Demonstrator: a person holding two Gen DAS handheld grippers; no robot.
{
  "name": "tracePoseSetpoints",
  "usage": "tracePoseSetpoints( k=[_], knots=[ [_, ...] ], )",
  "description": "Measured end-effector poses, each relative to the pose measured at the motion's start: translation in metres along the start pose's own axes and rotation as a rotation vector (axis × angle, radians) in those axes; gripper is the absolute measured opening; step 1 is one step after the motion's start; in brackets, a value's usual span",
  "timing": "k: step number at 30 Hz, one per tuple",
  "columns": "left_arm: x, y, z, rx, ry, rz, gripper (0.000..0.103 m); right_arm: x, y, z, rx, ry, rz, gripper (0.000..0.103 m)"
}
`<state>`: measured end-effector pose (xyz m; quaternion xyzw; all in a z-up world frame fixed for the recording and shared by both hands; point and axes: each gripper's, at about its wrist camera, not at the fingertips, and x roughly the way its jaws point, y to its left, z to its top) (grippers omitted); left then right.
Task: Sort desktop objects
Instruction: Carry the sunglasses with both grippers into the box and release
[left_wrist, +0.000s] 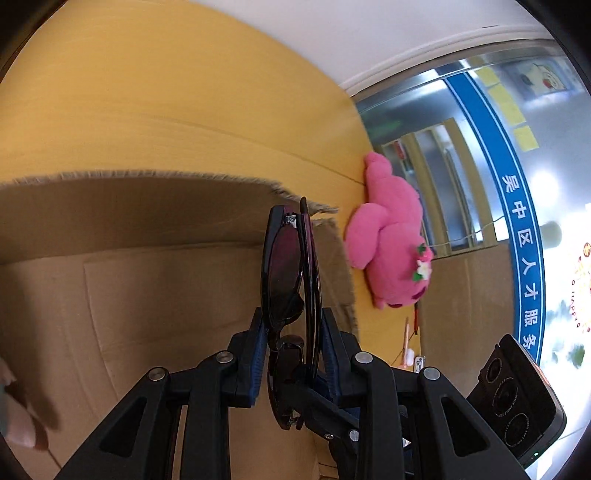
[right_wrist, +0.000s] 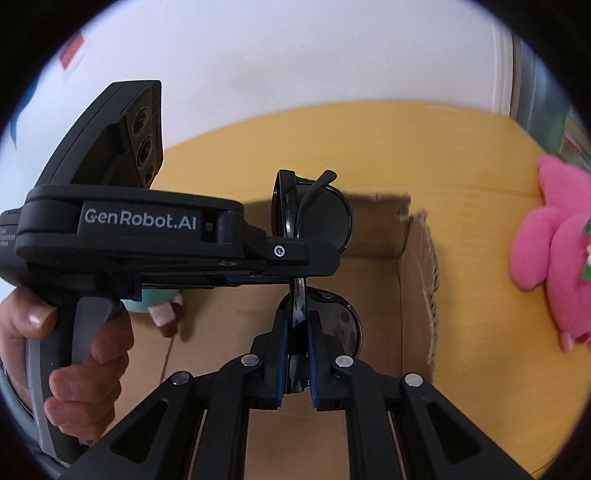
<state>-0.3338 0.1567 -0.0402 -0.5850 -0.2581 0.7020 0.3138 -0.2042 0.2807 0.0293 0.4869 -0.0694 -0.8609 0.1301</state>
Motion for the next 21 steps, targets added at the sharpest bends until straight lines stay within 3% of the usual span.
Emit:
tracePoseSetpoints(
  k=[6,9,12,15,21],
  knots=[
    [0.035,0.012,0.000,-0.049,0.036,-0.004,0.028,0.024,-0.010,-0.010,0.032,0.065,-0.095,0.008],
    [0.053,0.016,-0.002,-0.064,0.063,0.033,0.031,0.034,-0.017,-0.015,0.063,0.083,-0.133,0.008],
    [0.051,0.011,0.000,-0.067,0.040,0.047,0.033,0.037,-0.019,-0.018,0.093,0.076,-0.132,0.009],
    [0.038,0.008,0.000,-0.069,0.010,0.098,0.050,0.040,-0.018,-0.021,0.104,0.070,-0.139,0.009],
    [-0.010,-0.005,-0.013,-0.022,-0.059,0.222,0.051,0.040,-0.015,-0.030,0.107,0.056,-0.134,0.011]
  ],
)
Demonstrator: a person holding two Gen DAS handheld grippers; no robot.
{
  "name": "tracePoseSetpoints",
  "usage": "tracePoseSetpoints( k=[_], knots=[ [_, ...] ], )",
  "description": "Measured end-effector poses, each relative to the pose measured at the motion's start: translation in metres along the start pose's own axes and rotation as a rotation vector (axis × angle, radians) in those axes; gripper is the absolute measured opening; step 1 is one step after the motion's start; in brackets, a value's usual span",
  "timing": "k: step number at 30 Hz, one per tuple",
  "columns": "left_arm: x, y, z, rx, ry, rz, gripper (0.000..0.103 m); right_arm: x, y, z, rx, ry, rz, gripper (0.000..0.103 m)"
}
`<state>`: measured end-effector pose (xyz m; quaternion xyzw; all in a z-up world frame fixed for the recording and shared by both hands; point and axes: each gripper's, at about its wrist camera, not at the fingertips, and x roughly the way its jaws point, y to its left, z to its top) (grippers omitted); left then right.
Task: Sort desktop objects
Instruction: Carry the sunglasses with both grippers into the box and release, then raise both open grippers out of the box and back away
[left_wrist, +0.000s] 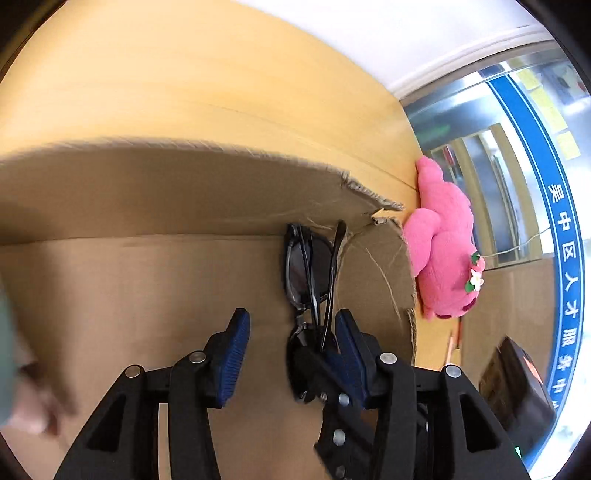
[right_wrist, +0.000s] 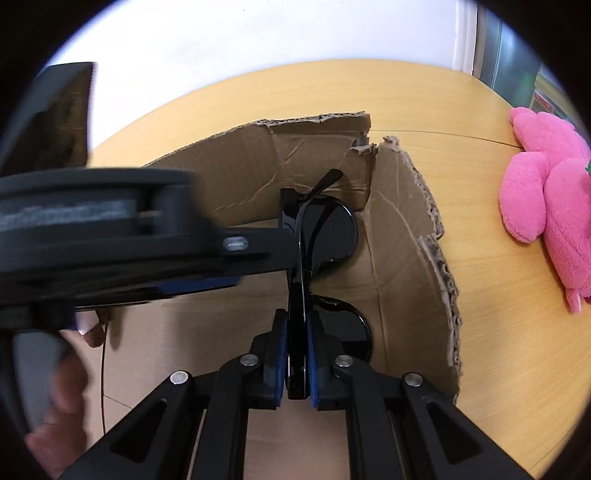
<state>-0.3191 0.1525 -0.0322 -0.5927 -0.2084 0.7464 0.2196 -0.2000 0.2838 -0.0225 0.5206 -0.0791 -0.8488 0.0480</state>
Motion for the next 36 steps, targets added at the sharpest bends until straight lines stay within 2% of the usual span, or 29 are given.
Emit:
tracePoseSetpoints(
  k=[1,4,6,7,10,12,13,15,17,18,20,21,23,24,26,28,33,36],
  knots=[
    [-0.012,-0.002,-0.005,0.026,-0.025,0.023,0.051,-0.002,0.001,-0.002,0.001,0.004,0.013,0.014],
    [-0.064,-0.010,-0.031,0.118,-0.096,0.042,0.051,-0.028,0.016,-0.013,-0.090,-0.049,-0.016,0.035],
    [-0.101,-0.015,-0.054,0.182,-0.143,0.063,0.052,-0.055,0.025,-0.025,-0.159,-0.114,-0.077,0.069],
    [-0.121,-0.018,-0.067,0.212,-0.174,0.093,0.056,-0.069,0.028,-0.033,-0.182,-0.144,-0.084,0.073],
    [-0.188,-0.022,-0.120,0.280,-0.335,0.195,0.072,-0.120,0.037,-0.067,-0.228,-0.206,-0.013,0.075],
    [-0.228,-0.014,-0.168,0.309,-0.474,0.261,0.080,-0.155,0.037,-0.101,-0.234,-0.255,0.042,0.081],
    [-0.238,-0.011,-0.184,0.313,-0.515,0.295,0.083,-0.158,0.030,-0.094,-0.234,-0.266,0.049,0.082],
    [-0.250,0.002,-0.223,0.307,-0.592,0.381,0.087,-0.161,0.031,-0.110,-0.228,-0.273,0.048,0.083],
    [-0.252,0.029,-0.257,0.273,-0.618,0.470,0.089,-0.153,0.028,-0.124,-0.214,-0.239,0.028,0.083],
    [-0.245,0.035,-0.264,0.256,-0.616,0.501,0.089,-0.144,0.026,-0.135,-0.194,-0.208,0.013,0.082],
    [-0.229,0.063,-0.279,0.217,-0.558,0.546,0.089,-0.143,0.025,-0.154,-0.151,-0.165,0.023,0.082],
    [-0.221,0.078,-0.285,0.195,-0.517,0.560,0.089,-0.143,0.026,-0.164,-0.149,-0.185,0.015,0.083],
    [-0.212,0.100,-0.296,0.147,-0.456,0.564,0.089,-0.145,0.033,-0.171,-0.178,-0.206,-0.012,0.083],
    [-0.211,0.105,-0.302,0.153,-0.467,0.567,0.089,-0.145,0.037,-0.172,-0.183,-0.199,-0.028,0.083],
    [-0.216,0.102,-0.315,0.203,-0.521,0.599,0.089,-0.146,0.041,-0.173,-0.186,-0.187,-0.029,0.083],
    [-0.221,0.095,-0.322,0.218,-0.537,0.588,0.089,-0.150,0.039,-0.174,-0.162,-0.184,-0.007,0.083],
    [-0.249,0.060,-0.342,0.257,-0.683,0.539,0.089,-0.191,0.050,-0.185,-0.177,-0.318,-0.045,0.083],
    [-0.261,0.039,-0.357,0.243,-0.758,0.477,0.090,-0.212,0.063,-0.198,-0.218,-0.361,-0.039,0.083]
  ],
)
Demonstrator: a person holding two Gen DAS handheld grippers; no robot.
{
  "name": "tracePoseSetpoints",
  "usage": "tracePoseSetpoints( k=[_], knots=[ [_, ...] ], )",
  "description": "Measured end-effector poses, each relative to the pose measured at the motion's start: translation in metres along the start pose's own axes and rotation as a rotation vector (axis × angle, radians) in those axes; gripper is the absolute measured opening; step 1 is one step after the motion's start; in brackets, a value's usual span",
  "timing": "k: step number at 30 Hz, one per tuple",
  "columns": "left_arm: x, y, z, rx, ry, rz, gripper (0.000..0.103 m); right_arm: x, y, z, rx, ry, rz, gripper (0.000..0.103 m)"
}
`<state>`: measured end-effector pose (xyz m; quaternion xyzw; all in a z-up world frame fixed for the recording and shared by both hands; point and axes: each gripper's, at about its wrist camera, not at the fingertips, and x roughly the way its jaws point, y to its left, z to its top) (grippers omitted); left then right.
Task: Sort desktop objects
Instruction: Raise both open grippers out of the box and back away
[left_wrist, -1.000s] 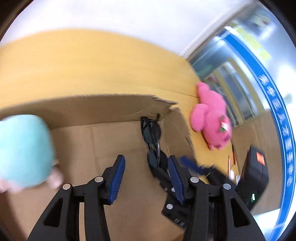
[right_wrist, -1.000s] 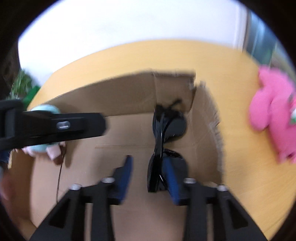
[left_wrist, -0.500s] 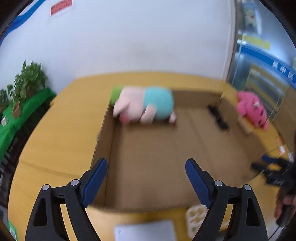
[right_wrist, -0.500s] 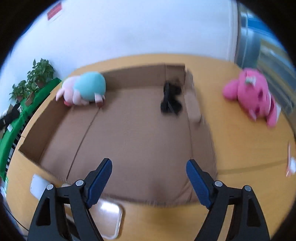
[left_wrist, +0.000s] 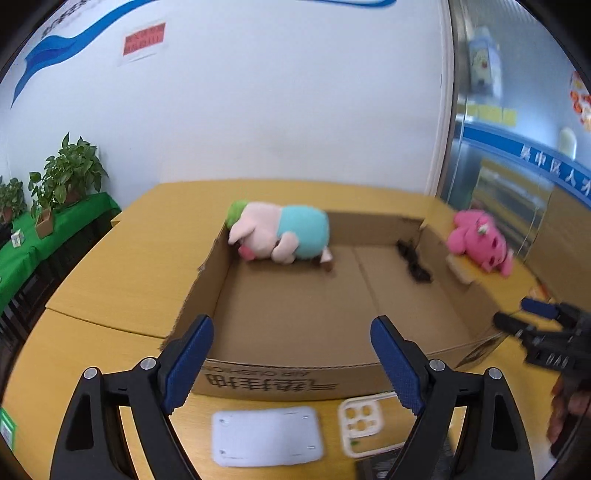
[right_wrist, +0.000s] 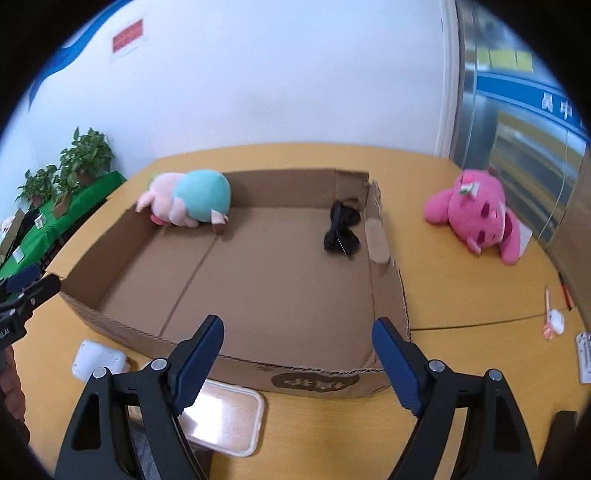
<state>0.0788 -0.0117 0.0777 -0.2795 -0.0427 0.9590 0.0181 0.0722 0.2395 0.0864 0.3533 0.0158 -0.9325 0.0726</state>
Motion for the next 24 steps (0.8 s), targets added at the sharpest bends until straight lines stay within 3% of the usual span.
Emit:
tracePoseSetpoints(
  k=[6,8,9,10,11,12,14,15,16,17,18,19,20,24],
  knots=[
    [-0.033,-0.010,0.004,-0.068,-0.024,-0.040,0.087,-0.035,0.018,-0.006,-0.037,-0.066,0.006,0.083],
    [-0.033,-0.010,0.005,-0.067,0.006,-0.079,0.039,-0.042,0.022,-0.009,-0.043,-0.094,-0.028,0.080],
    [-0.028,-0.010,0.006,-0.069,0.053,-0.094,0.003,-0.046,0.022,-0.010,-0.042,-0.120,-0.051,0.073],
    [-0.024,-0.008,0.006,-0.081,0.087,-0.103,0.000,-0.048,0.023,-0.010,-0.037,-0.137,-0.069,0.062],
    [-0.022,-0.007,0.005,-0.090,0.102,-0.089,0.000,-0.049,0.022,-0.009,-0.027,-0.141,-0.068,0.026],
    [-0.022,-0.008,0.004,-0.080,0.103,-0.065,0.000,-0.048,0.020,-0.007,-0.009,-0.123,-0.030,0.002],
    [-0.026,-0.014,0.001,-0.039,0.088,-0.026,0.002,-0.045,0.018,-0.006,0.007,-0.101,0.010,0.003],
    [-0.028,-0.015,0.000,-0.039,0.079,-0.016,0.019,-0.044,0.019,-0.006,0.001,-0.101,0.006,0.004],
    [-0.028,-0.014,-0.001,-0.045,0.073,-0.018,0.057,-0.043,0.021,-0.007,-0.007,-0.098,0.006,0.008],
    [-0.028,-0.013,-0.001,-0.059,0.064,-0.030,0.075,-0.043,0.022,-0.007,-0.006,-0.092,0.007,0.028],
    [-0.029,-0.011,-0.001,-0.078,0.048,-0.039,0.091,-0.041,0.021,-0.008,0.001,-0.083,0.013,0.061],
    [-0.031,-0.008,-0.002,-0.104,0.029,-0.049,0.089,-0.041,0.021,-0.009,0.008,-0.088,0.013,0.076],
    [-0.031,-0.006,-0.002,-0.122,0.027,-0.061,0.089,-0.043,0.020,-0.010,0.020,-0.106,0.013,0.084],
    [-0.017,0.001,-0.004,-0.138,0.087,-0.077,0.089,-0.036,0.015,-0.010,0.048,-0.081,0.022,0.084]
  ],
)
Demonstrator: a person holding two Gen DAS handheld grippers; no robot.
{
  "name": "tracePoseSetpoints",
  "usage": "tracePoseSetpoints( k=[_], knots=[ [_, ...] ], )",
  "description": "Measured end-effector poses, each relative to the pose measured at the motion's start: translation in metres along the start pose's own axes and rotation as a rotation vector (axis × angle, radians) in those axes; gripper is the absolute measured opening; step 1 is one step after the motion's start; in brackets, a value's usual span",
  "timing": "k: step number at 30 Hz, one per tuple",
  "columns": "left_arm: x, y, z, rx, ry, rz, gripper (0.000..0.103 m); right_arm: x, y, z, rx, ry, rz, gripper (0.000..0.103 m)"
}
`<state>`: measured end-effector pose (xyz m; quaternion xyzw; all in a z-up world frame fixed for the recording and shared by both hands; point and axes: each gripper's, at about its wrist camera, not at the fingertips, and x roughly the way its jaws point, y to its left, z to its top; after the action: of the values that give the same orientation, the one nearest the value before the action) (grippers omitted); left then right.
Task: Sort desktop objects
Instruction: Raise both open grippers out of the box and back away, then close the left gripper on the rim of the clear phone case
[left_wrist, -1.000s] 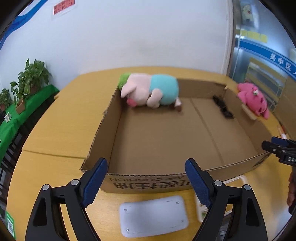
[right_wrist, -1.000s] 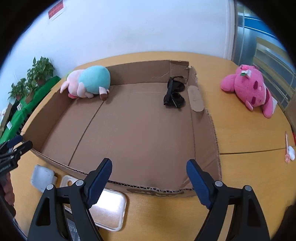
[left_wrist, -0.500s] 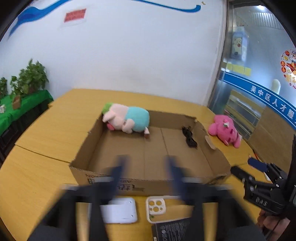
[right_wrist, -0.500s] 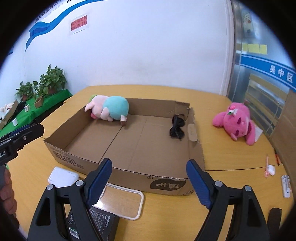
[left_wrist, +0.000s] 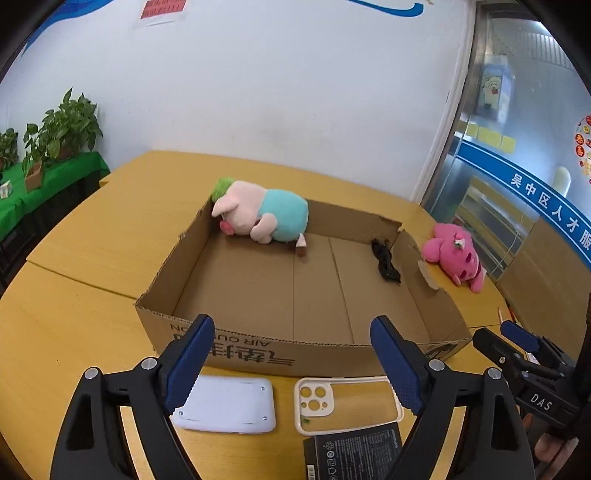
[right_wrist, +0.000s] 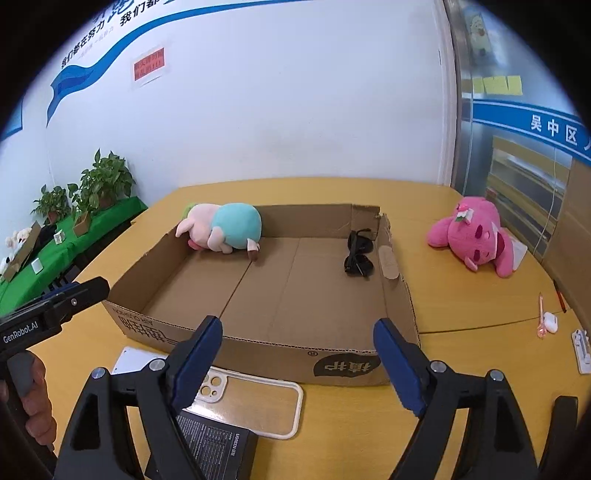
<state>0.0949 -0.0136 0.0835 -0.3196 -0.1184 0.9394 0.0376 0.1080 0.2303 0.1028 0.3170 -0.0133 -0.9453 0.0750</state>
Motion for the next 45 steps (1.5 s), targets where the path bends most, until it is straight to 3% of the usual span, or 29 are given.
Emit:
tracePoseSetpoints(
  k=[10,20,29,38,45],
  knots=[
    [0.004,-0.005,-0.004,0.031,-0.005,-0.023,0.089,0.012,0.009,0.000,-0.026,0.031,0.002,0.084],
    [0.012,-0.012,-0.012,0.053,0.046,-0.041,0.089,0.017,0.002,-0.006,-0.004,0.058,0.004,0.084],
    [0.042,-0.008,-0.030,0.059,0.148,-0.061,0.089,0.035,-0.023,-0.037,0.009,0.153,-0.018,0.084],
    [0.089,-0.017,-0.059,0.128,0.316,-0.096,0.088,0.087,-0.038,-0.081,0.096,0.366,0.072,0.082],
    [0.109,-0.023,-0.070,0.125,0.400,-0.108,0.074,0.102,-0.028,-0.090,0.035,0.397,0.045,0.077]
  ],
)
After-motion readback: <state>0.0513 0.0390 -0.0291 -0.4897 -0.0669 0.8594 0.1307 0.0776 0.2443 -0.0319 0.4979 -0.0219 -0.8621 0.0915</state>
